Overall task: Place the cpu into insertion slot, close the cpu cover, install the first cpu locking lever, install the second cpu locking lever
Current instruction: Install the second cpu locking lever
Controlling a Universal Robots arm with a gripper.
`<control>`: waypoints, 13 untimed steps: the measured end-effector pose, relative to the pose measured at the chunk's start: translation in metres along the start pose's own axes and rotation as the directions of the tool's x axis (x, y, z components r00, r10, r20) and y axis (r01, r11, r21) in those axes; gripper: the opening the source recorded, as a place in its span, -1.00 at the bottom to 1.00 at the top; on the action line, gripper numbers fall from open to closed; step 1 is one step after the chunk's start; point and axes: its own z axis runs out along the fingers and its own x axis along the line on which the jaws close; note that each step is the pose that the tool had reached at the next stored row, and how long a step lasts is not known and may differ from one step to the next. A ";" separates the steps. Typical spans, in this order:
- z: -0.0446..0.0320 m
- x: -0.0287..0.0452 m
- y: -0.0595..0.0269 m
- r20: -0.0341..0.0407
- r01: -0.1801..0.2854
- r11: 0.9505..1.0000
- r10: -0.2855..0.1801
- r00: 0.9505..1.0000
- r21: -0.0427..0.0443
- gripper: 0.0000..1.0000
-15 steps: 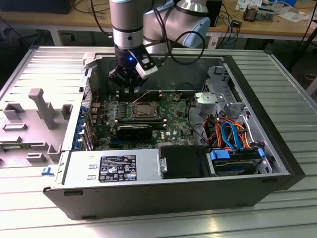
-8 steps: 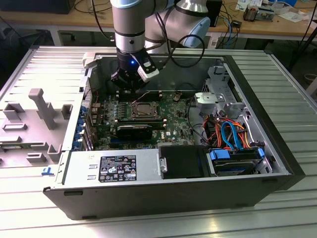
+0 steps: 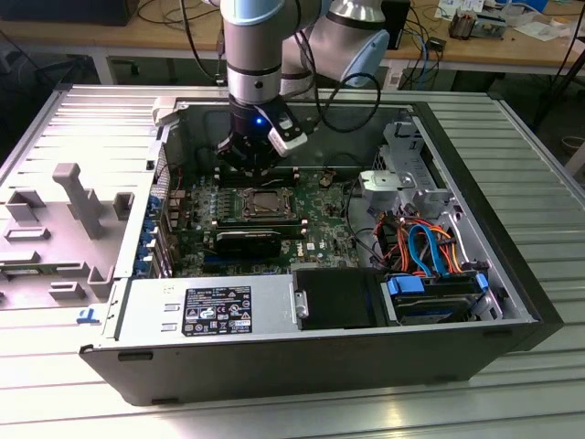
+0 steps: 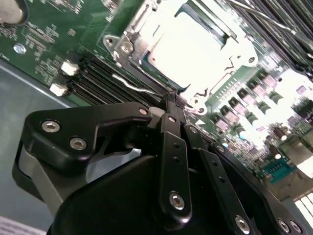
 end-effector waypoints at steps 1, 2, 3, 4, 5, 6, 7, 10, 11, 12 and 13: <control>0.0008 -0.0020 -0.0003 0.000 0.002 1.000 -0.002 1.000 0.000 -0.79; 0.0017 -0.0041 -0.0006 0.000 0.004 1.000 -0.004 1.000 0.000 -0.79; 0.0025 -0.0060 -0.0008 0.000 0.006 1.000 -0.006 1.000 0.000 -0.79; 0.0041 -0.0134 -0.0021 -0.001 0.015 1.000 -0.015 1.000 0.000 -0.79; 0.0045 -0.0235 -0.0035 -0.001 0.024 1.000 -0.024 1.000 0.000 -0.79; 0.0047 -0.0318 -0.0068 -0.001 0.029 1.000 -0.029 1.000 0.000 -0.79; 0.0053 -0.0365 -0.0077 -0.003 0.030 1.000 -0.030 1.000 0.000 -0.79; 0.0062 -0.0383 -0.0080 -0.003 0.031 1.000 -0.031 1.000 0.001 -0.79; 0.0064 -0.0384 -0.0080 -0.003 0.031 1.000 -0.031 1.000 0.001 -0.79; 0.0068 -0.0384 -0.0079 -0.003 0.031 1.000 -0.031 1.000 0.002 -0.79; 0.0076 -0.0385 -0.0079 -0.003 0.031 1.000 -0.031 1.000 0.003 -0.79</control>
